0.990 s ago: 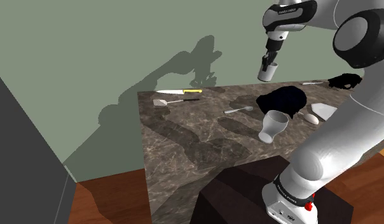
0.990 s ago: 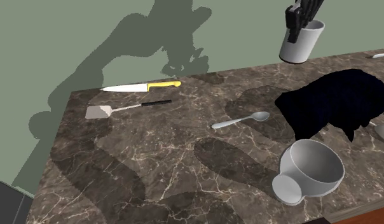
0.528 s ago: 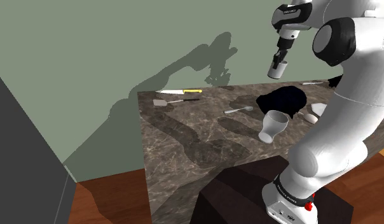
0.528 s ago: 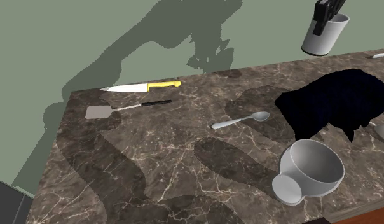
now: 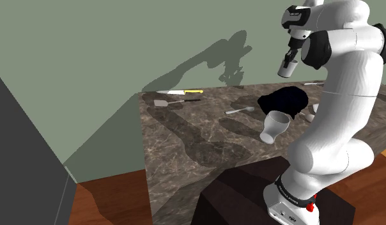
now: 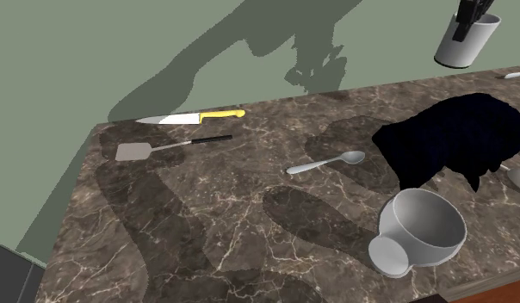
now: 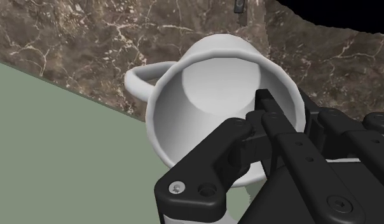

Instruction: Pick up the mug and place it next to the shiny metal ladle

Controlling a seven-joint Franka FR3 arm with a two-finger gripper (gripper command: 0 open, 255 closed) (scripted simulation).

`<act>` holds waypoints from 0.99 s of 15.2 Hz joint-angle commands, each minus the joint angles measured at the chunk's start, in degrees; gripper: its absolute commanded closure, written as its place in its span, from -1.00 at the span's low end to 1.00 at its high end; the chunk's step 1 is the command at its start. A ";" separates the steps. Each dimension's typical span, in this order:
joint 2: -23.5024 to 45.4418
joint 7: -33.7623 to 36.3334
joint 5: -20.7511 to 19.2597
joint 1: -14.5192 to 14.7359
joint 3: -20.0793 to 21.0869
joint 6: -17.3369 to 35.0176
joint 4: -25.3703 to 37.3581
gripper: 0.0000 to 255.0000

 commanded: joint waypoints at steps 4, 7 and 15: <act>0.70 -0.48 0.37 -0.19 0.10 3.36 -2.69 1.00; 0.67 -0.45 0.38 0.06 0.17 5.68 -5.07 1.00; 1.27 -0.51 0.74 0.44 0.46 11.55 -10.44 1.00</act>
